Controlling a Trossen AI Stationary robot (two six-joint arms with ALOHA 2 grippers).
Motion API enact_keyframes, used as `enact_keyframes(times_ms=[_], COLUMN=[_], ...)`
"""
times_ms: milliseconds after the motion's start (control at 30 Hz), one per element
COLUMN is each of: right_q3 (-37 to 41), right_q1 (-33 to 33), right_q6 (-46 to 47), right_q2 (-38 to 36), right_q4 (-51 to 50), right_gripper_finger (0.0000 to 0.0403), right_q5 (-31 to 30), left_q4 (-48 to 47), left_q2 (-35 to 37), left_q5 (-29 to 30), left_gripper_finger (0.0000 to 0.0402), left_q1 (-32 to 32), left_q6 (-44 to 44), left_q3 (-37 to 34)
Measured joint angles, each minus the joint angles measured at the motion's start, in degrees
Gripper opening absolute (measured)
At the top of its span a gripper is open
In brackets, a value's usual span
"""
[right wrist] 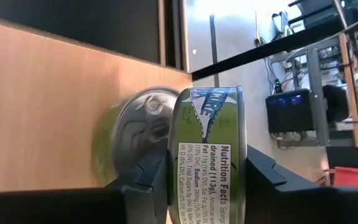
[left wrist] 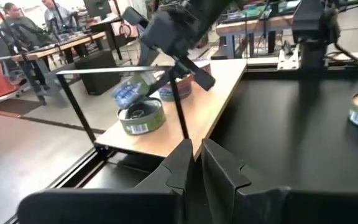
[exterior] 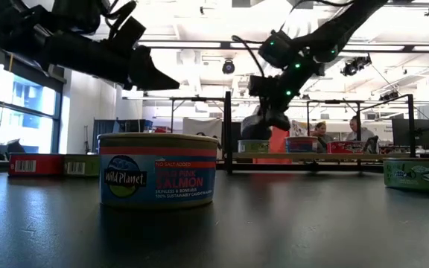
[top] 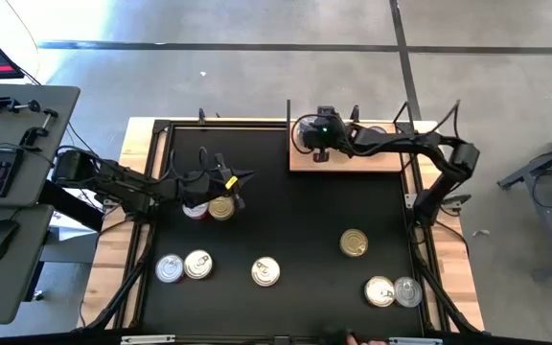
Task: Stack canned seafood by type on shelf
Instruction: Stack the green tuna can on top of the other green tuna can on the shelf, then put the blue-pink tuna can on the shelf
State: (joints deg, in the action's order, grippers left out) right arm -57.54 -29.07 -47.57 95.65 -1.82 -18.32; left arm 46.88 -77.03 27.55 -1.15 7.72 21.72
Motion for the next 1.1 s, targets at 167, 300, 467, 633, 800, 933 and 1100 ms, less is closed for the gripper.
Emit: enact_keyframes(times_ms=[167, 300, 467, 633, 800, 933, 1100], right_q3=[-2.3, -3.0, -2.8, -2.8, -2.8, -2.8, -2.8], right_q1=[0.8, 1.7, 2.3, 2.2, 2.9, 3.2, 6.5], right_q6=[0.7, 1.6, 4.7, 6.0, 5.3, 8.9, 26.0], right_q2=[2.3, 2.3, 2.7, 2.5, 0.2, -4.1, -11.6], right_q4=[-0.6, -2.0, -3.6, -4.7, -7.2, -8.6, -13.1], right_gripper_finger=[0.0114, 0.0126, 0.021, 0.024, 0.0243, 0.0244, 0.0245], right_q5=[-1.2, -2.0, -2.2, -2.7, -5.1, -6.1, -6.9], left_q4=[5.5, 7.1, 7.0, 6.4, 6.2, 6.1, 6.2], left_q2=[0.1, 0.0, 0.0, 0.0, 0.0, 0.0, 0.0], left_q5=[-0.8, -6.7, -10.6, -10.8, -10.7, -11.5, -17.9], left_gripper_finger=[0.0028, 0.0028, 0.0028, 0.0028, 0.0028, 0.0028, 0.0028], left_q1=[-0.5, -0.5, -0.5, -0.8, -2.9, -7.1, -9.8], left_q6=[-4.4, -2.9, -2.6, -2.3, -0.2, -2.9, -5.5], left_q3=[0.0, 0.0, 0.0, 0.0, 0.0, 0.0, 0.0])
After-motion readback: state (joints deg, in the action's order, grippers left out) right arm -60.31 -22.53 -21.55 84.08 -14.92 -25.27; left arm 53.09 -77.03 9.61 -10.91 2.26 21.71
